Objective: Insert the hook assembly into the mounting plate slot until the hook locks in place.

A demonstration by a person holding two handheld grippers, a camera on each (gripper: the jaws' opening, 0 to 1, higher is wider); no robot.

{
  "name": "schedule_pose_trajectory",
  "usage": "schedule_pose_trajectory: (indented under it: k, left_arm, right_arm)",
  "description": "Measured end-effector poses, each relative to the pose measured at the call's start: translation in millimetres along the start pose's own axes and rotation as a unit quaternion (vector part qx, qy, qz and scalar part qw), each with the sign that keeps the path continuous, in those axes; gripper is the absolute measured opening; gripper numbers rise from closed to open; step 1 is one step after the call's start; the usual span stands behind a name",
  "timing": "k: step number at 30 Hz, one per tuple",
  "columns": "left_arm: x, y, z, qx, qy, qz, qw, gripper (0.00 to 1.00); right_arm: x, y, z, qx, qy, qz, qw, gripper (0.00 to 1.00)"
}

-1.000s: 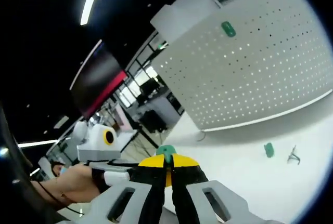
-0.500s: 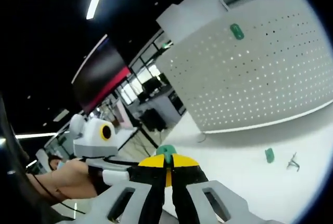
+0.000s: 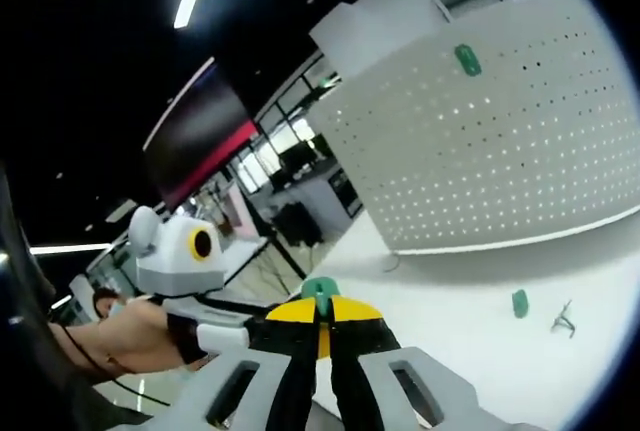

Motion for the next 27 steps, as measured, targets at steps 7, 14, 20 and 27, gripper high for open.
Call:
schedule_pose_trajectory:
  k: [7, 14, 20, 27]
  left_arm:
    - [-3.1, 1.6, 0, -0.018, 0.005, 0.026, 0.9995, 0.02]
    - [-7.7, 1.2, -2, -0.028, 0.008, 0.044, 0.9986, 0.01]
    - [-9.8, 0.7, -1, -0.033, 0.002, 0.052, 0.9981, 0.01]
    - [-11.9, 2.7, -4, -0.045, -0.009, 0.052, 0.9976, 0.01]
  right_arm:
    - [-3.4, -4, 3, -0.017, 0.020, 0.020, 0.9995, 0.02]
    - [-7.1, -1, 3, -0.022, 0.027, 0.013, 0.9993, 0.04]
    - [-11.9, 2, -4, -0.015, 0.021, 0.004, 0.9997, 0.04]
    - [-17.3, 4, -15, -0.011, 0.005, 0.013, 0.9998, 0.04]
Point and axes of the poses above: the point that each gripper's makers call its tool centre point, and the gripper's own axes: z roughly forward along the fingers, y roughly to its left, x roughly out of its underside, the point moved 10 cm from there along -z, roughly backward along the fingers, and after that the axes turned 8 degrees about z, right-handed, at the moved point
